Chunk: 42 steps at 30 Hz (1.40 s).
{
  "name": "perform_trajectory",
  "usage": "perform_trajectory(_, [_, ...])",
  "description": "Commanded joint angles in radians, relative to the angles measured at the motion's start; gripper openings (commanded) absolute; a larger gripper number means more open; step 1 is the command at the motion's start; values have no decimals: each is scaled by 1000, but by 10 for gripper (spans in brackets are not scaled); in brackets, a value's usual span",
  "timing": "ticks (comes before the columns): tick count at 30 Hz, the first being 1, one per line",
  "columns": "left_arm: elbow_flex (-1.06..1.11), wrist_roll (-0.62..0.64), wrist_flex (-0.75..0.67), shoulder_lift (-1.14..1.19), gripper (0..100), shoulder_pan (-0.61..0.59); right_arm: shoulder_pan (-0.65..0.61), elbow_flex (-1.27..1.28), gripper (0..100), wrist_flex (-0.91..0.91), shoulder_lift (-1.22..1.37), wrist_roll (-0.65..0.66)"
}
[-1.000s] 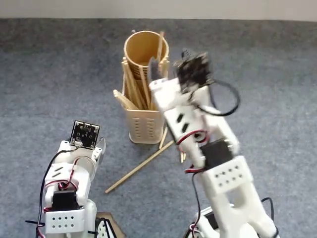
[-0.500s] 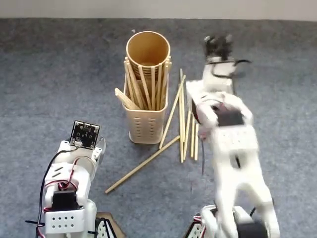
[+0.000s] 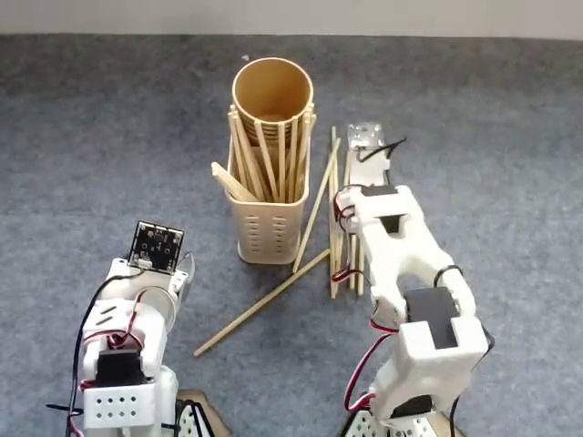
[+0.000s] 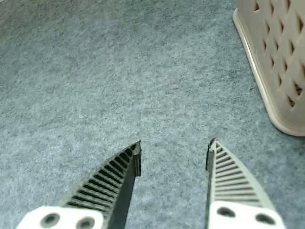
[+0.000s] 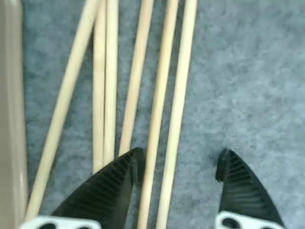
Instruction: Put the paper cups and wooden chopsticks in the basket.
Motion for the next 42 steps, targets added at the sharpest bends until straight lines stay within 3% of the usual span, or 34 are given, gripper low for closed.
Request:
perform_trajectory(1, [19, -8, 2, -7, 245, 4, -10, -31, 238, -8, 5, -2])
perform_trajectory(5, [19, -8, 2, -7, 245, 4, -8, -36, 3, 10, 7, -2])
perform_trajectory(12, [19, -8, 2, -7, 245, 4, 5, -93, 5, 71, -94, -3])
perform_trajectory(17, [19, -8, 2, -7, 245, 4, 15, -231, 5, 124, -487, -6])
perform_trajectory(21, [19, -8, -2, -7, 245, 8, -53, -303, 5, 107, -797, 0])
perform_trajectory(25, [19, -8, 0, -7, 245, 8, -110, -312, 5, -2, -972, 0])
perform_trajectory(30, [19, -8, 0, -7, 245, 8, -234, -295, 5, -87, -1003, -8])
perform_trajectory(37, [19, -8, 2, -5, 245, 8, -351, 114, 5, -532, -1003, -2])
perform_trajectory(42, [19, -8, 2, -5, 245, 8, -346, 329, 5, -653, -972, 2])
